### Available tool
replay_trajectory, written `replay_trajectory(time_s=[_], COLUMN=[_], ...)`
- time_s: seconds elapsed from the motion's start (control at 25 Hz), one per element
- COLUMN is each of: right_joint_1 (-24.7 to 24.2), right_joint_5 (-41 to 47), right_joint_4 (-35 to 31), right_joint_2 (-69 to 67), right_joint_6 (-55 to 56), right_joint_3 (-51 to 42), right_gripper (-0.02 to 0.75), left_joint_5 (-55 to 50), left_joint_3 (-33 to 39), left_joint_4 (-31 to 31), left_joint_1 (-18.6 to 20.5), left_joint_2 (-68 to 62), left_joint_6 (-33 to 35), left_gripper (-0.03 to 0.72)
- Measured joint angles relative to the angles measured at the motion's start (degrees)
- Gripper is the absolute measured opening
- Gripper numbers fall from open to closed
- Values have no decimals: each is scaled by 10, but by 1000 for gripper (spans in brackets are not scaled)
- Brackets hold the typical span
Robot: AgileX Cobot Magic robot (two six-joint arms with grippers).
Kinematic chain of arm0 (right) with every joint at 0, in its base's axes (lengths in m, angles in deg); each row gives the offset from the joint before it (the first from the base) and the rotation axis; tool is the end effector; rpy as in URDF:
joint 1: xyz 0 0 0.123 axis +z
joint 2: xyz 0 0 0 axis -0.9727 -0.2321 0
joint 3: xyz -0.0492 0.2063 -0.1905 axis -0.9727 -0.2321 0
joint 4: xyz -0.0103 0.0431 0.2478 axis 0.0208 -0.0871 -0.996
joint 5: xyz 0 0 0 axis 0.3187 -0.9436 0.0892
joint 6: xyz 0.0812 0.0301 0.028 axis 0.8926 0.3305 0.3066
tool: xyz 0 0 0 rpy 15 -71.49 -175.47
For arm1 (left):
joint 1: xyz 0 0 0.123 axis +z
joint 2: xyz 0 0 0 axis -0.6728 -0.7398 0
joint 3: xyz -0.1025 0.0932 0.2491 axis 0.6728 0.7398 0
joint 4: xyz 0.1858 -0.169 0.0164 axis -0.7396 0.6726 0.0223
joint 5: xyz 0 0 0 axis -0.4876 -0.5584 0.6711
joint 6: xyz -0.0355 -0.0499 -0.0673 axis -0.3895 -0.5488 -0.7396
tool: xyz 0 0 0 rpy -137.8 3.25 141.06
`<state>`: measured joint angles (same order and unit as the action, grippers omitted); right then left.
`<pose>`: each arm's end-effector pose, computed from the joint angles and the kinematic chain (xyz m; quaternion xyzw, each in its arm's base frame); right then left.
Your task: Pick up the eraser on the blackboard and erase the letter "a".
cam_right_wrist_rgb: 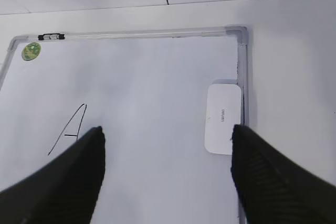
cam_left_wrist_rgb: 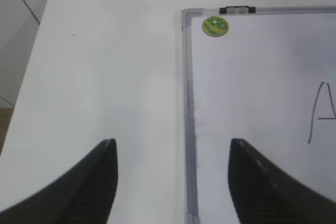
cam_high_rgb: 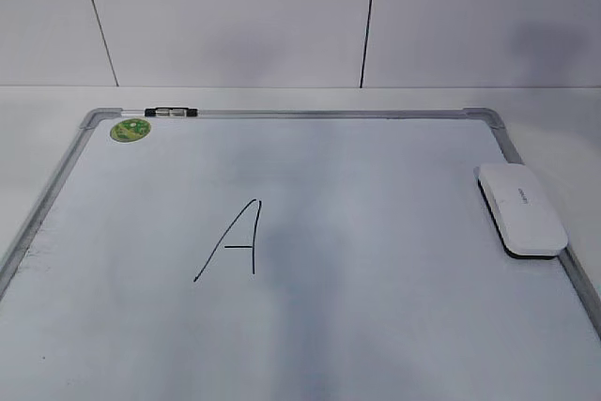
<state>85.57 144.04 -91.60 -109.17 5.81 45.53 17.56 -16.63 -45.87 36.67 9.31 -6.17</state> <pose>0.1569 0.0352 0.4764 -0.0291 0.9077 0.1135 0.4030 0.1090 -0.0053 0.4100 -0.0004 0.9137 -0.0075 0.4063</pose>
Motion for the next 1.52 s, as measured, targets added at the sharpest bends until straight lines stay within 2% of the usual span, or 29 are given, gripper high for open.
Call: replay_trajectory(time_s=[0.2,0.36,0.64,1.04,1.24,1.52], right_joint_1=[1,1,3,3,3,3], right_joint_5=[2,3,6,7,8,8], right_joint_4=[-6,-7,-7,-7,-7,16], right_joint_2=[104,197,320,401,426,447], right_joint_6=[0,0,0,0,-14,-36], right_joint_3=[-45,-85,-152,-268,-322,-404], right_gripper=[593,593,593,593,593,593], left_joint_5=[-42,-56,-62,-65,-65,-65], left_joint_3=[0,0,0,6,66,198], left_joint_4=[0,0,1,18,37,52], left_joint_1=[-42,-62,-64,-64,-64,-64], left_joint_2=[29,62,127,203,252,318], left_joint_6=[-1,-3,-6,-6,-6,-6], left_gripper=[497,497,497,497,497,497])
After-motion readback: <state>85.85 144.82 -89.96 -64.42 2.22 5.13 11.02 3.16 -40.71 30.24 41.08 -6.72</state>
